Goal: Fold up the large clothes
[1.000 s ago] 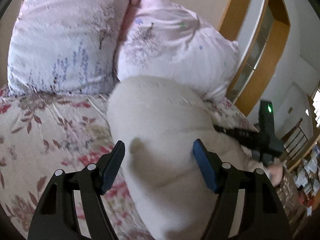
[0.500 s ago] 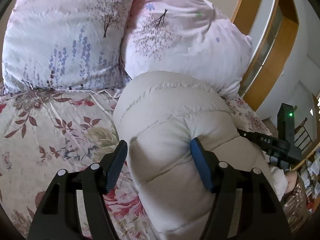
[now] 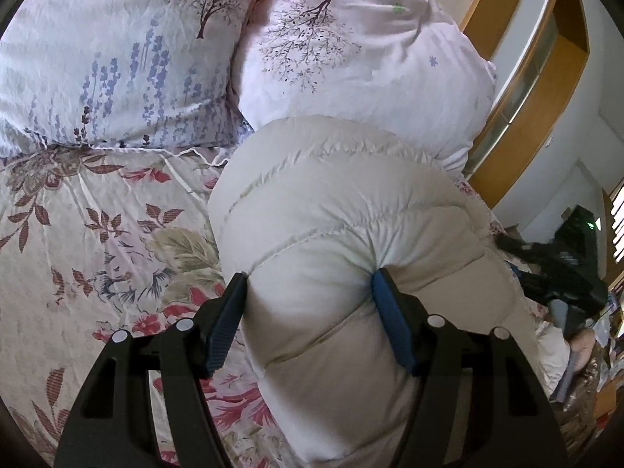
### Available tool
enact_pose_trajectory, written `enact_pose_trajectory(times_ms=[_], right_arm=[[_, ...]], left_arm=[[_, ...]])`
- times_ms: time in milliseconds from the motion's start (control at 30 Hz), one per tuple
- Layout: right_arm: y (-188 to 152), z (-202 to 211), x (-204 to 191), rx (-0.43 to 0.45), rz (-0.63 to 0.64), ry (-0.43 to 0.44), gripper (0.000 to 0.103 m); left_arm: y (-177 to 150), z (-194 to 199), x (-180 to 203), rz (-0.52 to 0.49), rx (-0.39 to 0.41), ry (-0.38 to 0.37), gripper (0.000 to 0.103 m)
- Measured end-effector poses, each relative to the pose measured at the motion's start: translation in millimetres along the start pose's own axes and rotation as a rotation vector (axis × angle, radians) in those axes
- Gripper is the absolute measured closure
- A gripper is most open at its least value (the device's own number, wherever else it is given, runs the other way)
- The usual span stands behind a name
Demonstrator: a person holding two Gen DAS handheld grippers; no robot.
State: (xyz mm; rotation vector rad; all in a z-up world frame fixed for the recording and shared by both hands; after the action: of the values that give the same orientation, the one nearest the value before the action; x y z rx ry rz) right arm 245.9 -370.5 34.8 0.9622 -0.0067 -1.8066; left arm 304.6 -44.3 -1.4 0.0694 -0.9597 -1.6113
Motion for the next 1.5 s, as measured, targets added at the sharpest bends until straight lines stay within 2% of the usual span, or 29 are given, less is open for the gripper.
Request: enact_pose_trajectory(times_ms=[67, 133, 167, 200, 233, 333, 400, 500, 600, 700, 767, 967, 1033, 1167, 1267, 1433, 1500], right_arm=[[-4, 9, -5, -0.011, 0.0, 0.043, 0.035], [-10, 10, -11, -0.043, 0.028, 0.046, 0.035], [-16, 7, -16, -0.07, 0.052, 0.038, 0.043], [-22, 2, -19, -0.097, 0.082, 0.015, 0.057], [-25, 1, -21, -0.102, 0.096, 0.013, 0.079], [-26, 7, -21, -0.049, 0.099, -0.001, 0.089], [-26, 12, -15, -0.02, 0.091, -0.044, 0.09], [-39, 3, -3, -0.058, 0.087, -0.108, 0.09], [-45, -6, 3, -0.067, 0.078, -0.123, 0.089], [-43, -5, 1, -0.071, 0.091, -0.151, 0.078], [-42, 11, -3, -0.035, 0.128, -0.19, 0.068], [-47, 80, -36, 0.156, 0.262, -0.159, 0.068], [-55, 94, -52, 0.178, 0.329, -0.138, 0.068], [-78, 101, -82, 0.147, 0.467, -0.105, 0.068], [-93, 91, -90, 0.114, 0.543, -0.135, 0.07], [-114, 63, -62, -0.001, 0.529, -0.231, 0.08], [-121, 55, -48, -0.035, 0.5, -0.239, 0.083]], left_arm=[[0, 0, 0, 0.0, 0.0, 0.0, 0.036], [0, 0, 0, 0.001, 0.0, 0.0, 0.036], [0, 0, 0, 0.003, -0.001, 0.0, 0.036], [0, 0, 0, 0.006, -0.001, 0.001, 0.036], [-1, 1, 0, 0.008, -0.002, 0.001, 0.036], [-2, 1, 1, 0.009, -0.004, 0.005, 0.036], [-3, 0, 2, 0.005, -0.004, 0.009, 0.036], [-4, -2, 7, -0.018, 0.001, 0.014, 0.035], [-5, -1, 11, -0.039, 0.012, 0.033, 0.035], [-5, 9, 12, -0.036, 0.024, 0.042, 0.036], [-8, 22, 15, -0.054, 0.046, 0.051, 0.036], [-32, 77, 41, -0.189, 0.124, 0.008, 0.036], [-43, 92, 55, -0.234, 0.134, -0.036, 0.036], [-65, 109, 81, -0.319, 0.137, -0.106, 0.036], [-77, 107, 94, -0.368, 0.12, -0.12, 0.035], [-85, 82, 88, -0.353, 0.061, -0.073, 0.035], [-88, 76, 84, -0.342, 0.046, -0.063, 0.035]])
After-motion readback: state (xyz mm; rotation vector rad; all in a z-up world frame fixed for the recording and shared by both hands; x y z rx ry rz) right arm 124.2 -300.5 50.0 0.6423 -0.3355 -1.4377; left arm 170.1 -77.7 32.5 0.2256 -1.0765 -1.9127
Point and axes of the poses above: each gripper's, at about its wrist camera, not at the fingertips, and z roughly against the way its jaws point, x to its right, y to its top, the point moved 6 cm from there along -z, roughly the way its jaws point, and after that the axes turned 9 degrees about z, right-handed, at the moved point
